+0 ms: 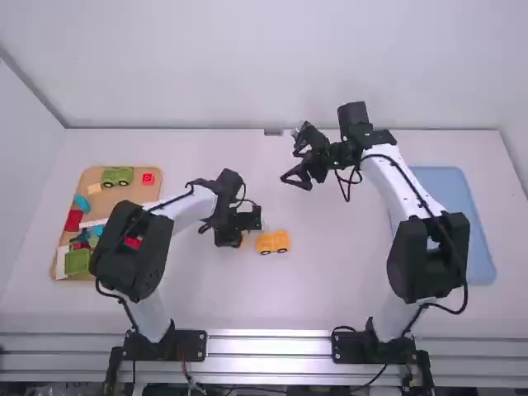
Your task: Assemble lego blocks to make yellow taxi
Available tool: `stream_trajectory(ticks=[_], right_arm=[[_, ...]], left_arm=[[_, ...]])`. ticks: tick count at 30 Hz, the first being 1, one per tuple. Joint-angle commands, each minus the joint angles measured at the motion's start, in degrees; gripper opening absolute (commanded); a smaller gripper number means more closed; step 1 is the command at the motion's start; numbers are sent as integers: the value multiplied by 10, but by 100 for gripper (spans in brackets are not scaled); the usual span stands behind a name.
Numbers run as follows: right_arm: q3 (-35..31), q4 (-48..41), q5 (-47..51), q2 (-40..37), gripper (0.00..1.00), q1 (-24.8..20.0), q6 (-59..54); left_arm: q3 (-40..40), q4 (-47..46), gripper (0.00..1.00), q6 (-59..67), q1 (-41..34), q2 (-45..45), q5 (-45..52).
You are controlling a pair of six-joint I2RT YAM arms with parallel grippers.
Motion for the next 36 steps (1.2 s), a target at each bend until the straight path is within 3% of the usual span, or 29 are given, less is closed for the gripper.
stream_trajectory(ticks=[1,8,14,15,16,17,18,19,25,30,36], right_arm=[[16,-2,0,-1,99,1,3],[16,-1,-1,-1,99,0,2],[16,7,8,-1,99,0,3],[16,8,8,-1,99,1,3],[16,8,8,-1,99,2,3],[16,8,8,-1,98,2,3],[16,8,8,-1,99,1,3],[16,8,8,-1,99,0,3],[16,12,8,-1,98,0,3],[16,11,8,-1,98,0,3],[16,10,17,-1,99,0,3]], left_arm=[[-13,6,9,29,0,6,-23],[-41,20,3,90,1,7,-22],[-52,54,14,91,0,7,-4],[-54,61,21,91,0,7,-3],[-56,64,35,91,0,7,-4],[-57,64,37,91,0,7,-5],[-57,64,57,91,0,7,-9],[-56,59,99,91,0,7,-15],[-9,-13,99,90,2,-9,26],[45,-123,99,222,29,-47,164],[35,-116,99,297,111,-56,310]])
